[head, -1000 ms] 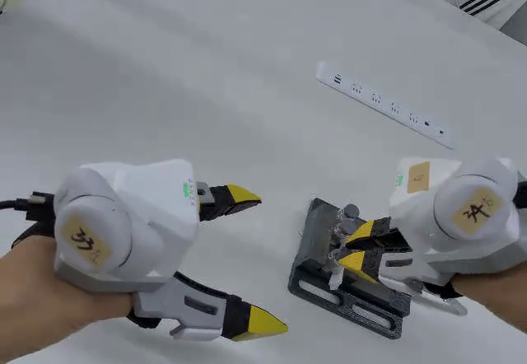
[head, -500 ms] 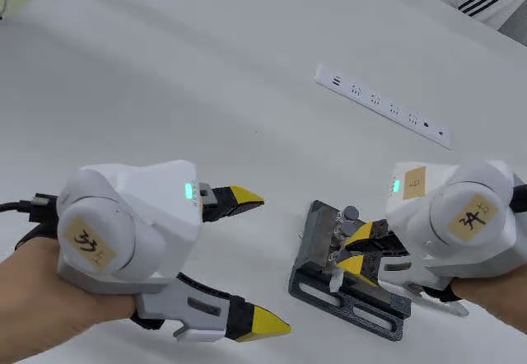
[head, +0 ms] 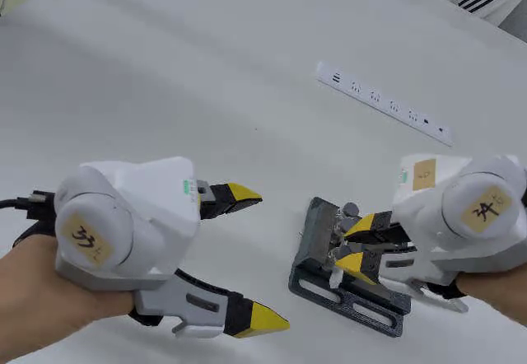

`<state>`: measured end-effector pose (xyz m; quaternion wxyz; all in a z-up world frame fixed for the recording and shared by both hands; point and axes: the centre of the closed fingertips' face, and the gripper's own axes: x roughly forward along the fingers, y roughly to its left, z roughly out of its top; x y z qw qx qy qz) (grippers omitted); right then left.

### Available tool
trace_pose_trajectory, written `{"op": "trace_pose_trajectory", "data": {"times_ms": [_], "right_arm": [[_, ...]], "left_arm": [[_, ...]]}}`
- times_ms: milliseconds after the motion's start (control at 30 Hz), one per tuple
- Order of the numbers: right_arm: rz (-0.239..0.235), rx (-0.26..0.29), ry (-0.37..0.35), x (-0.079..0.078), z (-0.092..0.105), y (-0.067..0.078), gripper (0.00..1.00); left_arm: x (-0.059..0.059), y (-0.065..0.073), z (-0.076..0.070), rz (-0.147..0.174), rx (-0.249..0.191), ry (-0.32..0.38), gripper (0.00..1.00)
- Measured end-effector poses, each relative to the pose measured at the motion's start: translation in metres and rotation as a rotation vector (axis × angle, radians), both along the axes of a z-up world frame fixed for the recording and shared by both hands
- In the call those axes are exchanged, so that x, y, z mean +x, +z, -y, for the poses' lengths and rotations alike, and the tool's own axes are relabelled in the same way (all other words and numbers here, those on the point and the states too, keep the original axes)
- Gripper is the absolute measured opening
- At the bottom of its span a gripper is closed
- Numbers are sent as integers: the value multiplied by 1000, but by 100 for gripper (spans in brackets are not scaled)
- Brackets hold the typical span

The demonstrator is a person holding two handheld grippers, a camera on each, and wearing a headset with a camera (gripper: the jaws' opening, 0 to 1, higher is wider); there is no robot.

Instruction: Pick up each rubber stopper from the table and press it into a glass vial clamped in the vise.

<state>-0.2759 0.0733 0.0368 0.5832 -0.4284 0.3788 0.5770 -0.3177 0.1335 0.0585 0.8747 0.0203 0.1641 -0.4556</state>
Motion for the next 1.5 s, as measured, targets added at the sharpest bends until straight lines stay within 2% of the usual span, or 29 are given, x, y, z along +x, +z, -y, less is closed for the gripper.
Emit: {"op": "trace_pose_trajectory", "data": {"times_ms": [133, 233, 367, 967, 1500], "right_arm": [[-19, 25, -18, 2, 1, 8, 9], [-35, 28, -27, 3, 4, 8, 3], [-51, 17, -28, 1, 7, 4, 1], [-66, -11, -6, -1, 7, -9, 0], [-81, -13, -16, 0, 8, -9, 0]], "left_arm": [[0, 1, 2, 0, -1, -3, 76], [0, 1, 2, 0, -1, -3, 76], [0, 0, 2, 0, -3, -4, 76], [-2, 0, 0, -4, -3, -1, 75], [0, -1, 0, -1, 0, -10, 76]]}}
